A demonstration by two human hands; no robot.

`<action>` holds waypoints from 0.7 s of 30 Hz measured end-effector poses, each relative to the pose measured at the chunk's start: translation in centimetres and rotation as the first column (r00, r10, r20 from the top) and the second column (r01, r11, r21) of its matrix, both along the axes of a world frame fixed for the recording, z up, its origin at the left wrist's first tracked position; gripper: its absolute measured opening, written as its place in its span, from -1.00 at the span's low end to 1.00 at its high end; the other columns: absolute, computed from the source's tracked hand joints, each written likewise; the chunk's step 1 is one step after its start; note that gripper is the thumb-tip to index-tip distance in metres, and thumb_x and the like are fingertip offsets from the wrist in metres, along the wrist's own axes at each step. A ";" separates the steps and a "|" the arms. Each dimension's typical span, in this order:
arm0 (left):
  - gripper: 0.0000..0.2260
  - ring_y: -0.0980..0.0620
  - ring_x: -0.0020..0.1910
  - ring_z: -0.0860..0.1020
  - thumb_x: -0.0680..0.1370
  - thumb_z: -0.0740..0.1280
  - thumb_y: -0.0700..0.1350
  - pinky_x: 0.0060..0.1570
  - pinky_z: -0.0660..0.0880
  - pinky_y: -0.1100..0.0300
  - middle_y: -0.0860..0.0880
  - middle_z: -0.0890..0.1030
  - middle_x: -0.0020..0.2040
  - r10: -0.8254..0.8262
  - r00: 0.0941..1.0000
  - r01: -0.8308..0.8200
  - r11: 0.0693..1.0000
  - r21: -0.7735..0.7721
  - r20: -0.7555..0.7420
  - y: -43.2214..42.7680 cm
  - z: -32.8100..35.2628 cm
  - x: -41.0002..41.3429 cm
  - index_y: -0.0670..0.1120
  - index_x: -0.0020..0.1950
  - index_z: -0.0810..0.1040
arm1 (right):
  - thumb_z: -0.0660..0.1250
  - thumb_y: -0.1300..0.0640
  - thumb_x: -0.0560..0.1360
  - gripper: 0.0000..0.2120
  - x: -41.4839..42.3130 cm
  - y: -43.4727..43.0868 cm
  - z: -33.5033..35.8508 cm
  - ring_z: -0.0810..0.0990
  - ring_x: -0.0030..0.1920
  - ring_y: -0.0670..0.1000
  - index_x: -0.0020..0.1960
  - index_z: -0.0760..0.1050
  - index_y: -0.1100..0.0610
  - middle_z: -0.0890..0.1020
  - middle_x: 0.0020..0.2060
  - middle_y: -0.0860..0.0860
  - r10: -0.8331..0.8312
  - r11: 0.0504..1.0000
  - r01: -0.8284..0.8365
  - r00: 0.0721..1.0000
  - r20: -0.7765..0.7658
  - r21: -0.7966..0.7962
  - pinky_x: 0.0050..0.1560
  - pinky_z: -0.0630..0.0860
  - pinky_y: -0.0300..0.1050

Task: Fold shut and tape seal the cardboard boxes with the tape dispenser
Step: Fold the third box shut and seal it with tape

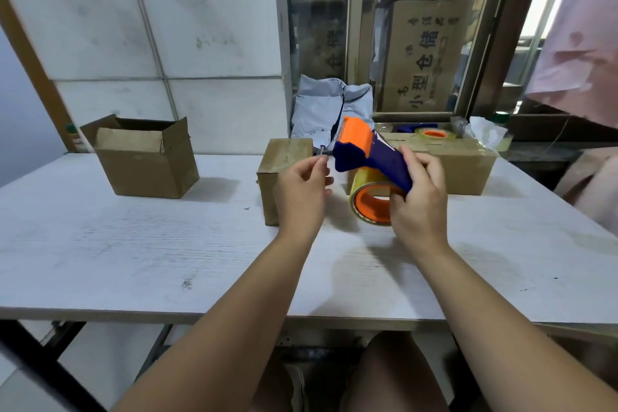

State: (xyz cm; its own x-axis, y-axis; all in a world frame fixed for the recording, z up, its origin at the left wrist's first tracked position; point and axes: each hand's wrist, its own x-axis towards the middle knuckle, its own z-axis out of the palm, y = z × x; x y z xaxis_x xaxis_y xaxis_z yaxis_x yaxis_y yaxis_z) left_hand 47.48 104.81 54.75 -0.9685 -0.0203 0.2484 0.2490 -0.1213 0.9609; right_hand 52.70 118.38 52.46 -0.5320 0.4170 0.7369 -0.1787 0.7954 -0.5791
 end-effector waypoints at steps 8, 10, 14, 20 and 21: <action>-0.83 0.10 -0.21 0.51 0.55 0.30 -0.11 -0.08 0.52 0.14 -0.01 0.67 -0.18 0.084 0.989 -0.104 0.979 -0.174 -0.118 -2.9 2.3 -1.5 -0.05 -0.08 0.69 | 0.23 0.26 0.23 -0.48 -0.4 -1.5 3.0 0.32 -0.01 -0.12 0.20 0.44 0.30 0.42 0.03 0.09 0.129 0.990 -0.126 0.991 -0.047 0.056 -0.01 0.23 -0.55; -0.85 0.08 -0.18 0.58 0.54 0.33 -0.11 0.00 0.57 0.05 0.00 0.69 -0.14 0.101 0.988 -0.119 0.978 -0.171 -0.115 -3.5 2.8 -1.9 -0.06 -0.01 0.69 | 0.33 0.14 0.25 -0.49 -0.5 -1.6 3.4 0.35 -0.03 -0.04 0.18 0.41 0.27 0.41 0.00 0.00 0.142 0.984 -0.145 0.989 0.031 0.107 -0.07 0.28 -0.39; -0.88 0.10 -0.27 0.56 0.54 0.36 -0.11 -0.11 0.55 0.14 0.02 0.65 -0.24 0.149 0.979 -0.174 0.967 -0.189 -0.138 -4.8 3.7 -2.6 -0.11 -0.06 0.67 | 0.45 0.02 0.27 -0.40 -0.5 -1.7 4.3 0.37 0.00 -0.01 0.22 0.33 0.19 0.38 0.02 -0.04 0.191 0.965 -0.221 0.961 0.198 0.140 -0.17 0.30 -0.32; -0.91 0.19 -0.30 0.51 0.54 0.37 -0.15 -0.19 0.45 0.33 0.07 0.60 -0.28 0.166 0.985 -0.171 0.975 -0.142 -0.044 -6.8 4.2 -3.1 -0.07 -0.16 0.63 | 0.40 0.39 0.34 -0.43 -0.6 -1.7 5.1 0.43 -0.14 -0.09 0.13 0.17 -0.01 0.40 -0.02 -0.05 0.273 0.957 -0.286 0.941 0.199 0.041 -0.31 0.33 -0.47; -0.92 0.22 -0.28 0.51 0.54 0.36 -0.17 -0.25 0.41 0.41 0.06 0.60 -0.27 0.153 0.988 -0.154 0.979 -0.135 -0.013 -7.1 4.2 -3.2 -0.09 -0.14 0.63 | 0.38 0.40 0.34 -0.43 -0.5 -1.8 5.2 0.43 -0.14 -0.12 0.12 0.16 -0.02 0.40 -0.02 -0.04 0.284 0.955 -0.296 0.936 0.206 0.027 -0.31 0.33 -0.47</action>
State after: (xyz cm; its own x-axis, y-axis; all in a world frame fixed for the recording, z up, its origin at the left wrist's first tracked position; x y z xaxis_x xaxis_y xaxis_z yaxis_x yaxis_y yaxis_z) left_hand 44.32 97.76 58.95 -0.9558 -0.1349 0.2612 0.2567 0.0495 0.9652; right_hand 52.15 116.59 57.62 -0.7610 0.1834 0.6222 -0.2931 0.7585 -0.5821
